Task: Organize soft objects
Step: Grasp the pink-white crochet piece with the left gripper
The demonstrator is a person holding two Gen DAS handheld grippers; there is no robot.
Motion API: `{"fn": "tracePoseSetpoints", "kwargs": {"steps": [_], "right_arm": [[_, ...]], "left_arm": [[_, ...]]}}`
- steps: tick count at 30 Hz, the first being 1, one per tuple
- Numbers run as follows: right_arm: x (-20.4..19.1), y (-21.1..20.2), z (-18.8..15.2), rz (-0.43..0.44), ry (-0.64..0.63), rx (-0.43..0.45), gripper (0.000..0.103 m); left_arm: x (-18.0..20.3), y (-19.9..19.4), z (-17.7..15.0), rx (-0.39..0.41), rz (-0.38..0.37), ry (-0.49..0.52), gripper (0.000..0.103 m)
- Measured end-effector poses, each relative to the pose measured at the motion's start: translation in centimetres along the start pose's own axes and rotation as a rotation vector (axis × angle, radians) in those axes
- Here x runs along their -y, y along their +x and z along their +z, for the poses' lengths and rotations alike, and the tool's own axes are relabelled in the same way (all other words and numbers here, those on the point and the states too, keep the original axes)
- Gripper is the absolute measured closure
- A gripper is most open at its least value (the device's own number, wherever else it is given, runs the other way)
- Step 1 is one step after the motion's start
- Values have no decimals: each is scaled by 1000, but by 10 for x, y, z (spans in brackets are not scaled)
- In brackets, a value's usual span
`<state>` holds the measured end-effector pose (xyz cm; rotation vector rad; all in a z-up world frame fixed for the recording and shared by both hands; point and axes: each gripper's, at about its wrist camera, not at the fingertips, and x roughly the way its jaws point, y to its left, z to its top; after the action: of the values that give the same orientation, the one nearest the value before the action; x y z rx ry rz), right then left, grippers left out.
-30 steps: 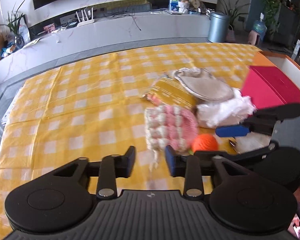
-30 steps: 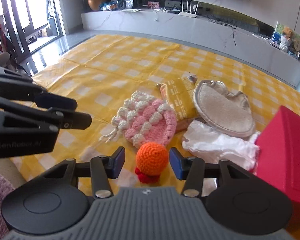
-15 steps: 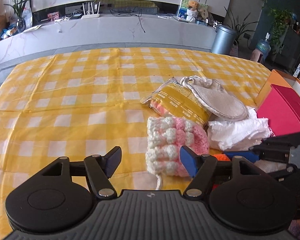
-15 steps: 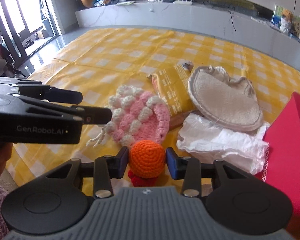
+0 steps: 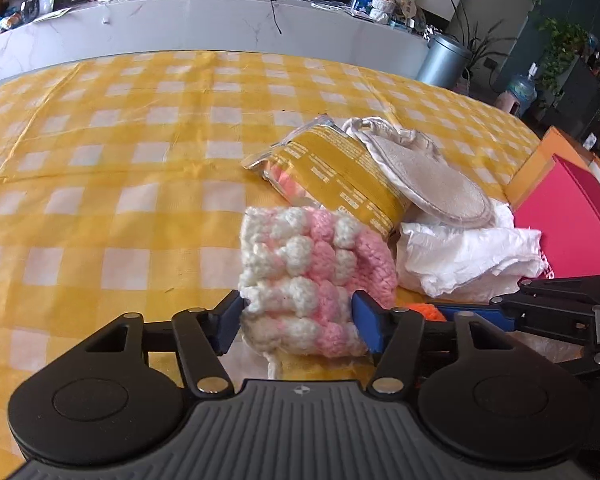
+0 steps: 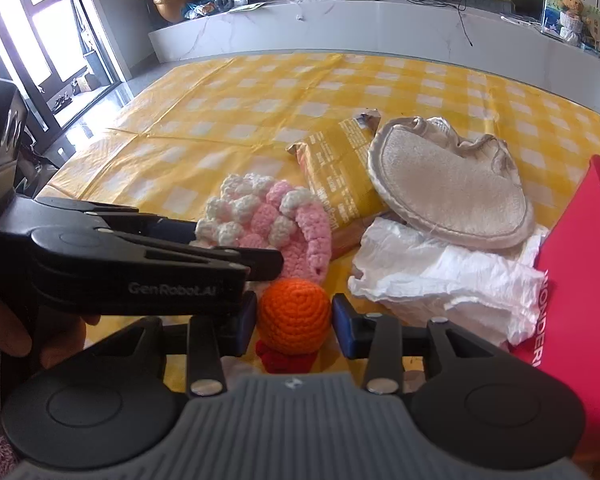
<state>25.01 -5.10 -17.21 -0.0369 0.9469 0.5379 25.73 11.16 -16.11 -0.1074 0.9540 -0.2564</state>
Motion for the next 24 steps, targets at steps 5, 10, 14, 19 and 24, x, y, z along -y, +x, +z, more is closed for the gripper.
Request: {"fn": "tracePoseSetpoints", "kwargs": {"steps": [5, 10, 14, 19, 24], "right_arm": [[-3, 1, -2, -2, -7, -3, 63], [-5, -6, -4, -15, -7, -12, 63], [-9, -22, -5, -8, -3, 10, 63], [-14, -50, -4, 22, 6, 66, 63], [-14, -88, -7, 30, 45, 136, 63]], "left_arm": [[7, -10, -4, 22, 33, 35, 60], [4, -32, -2, 69, 69, 8, 75], [3, -56, -4, 115, 91, -18, 75], [17, -91, -7, 167, 115, -18, 75], [34, -126, -15, 214, 123, -17, 75]]}}
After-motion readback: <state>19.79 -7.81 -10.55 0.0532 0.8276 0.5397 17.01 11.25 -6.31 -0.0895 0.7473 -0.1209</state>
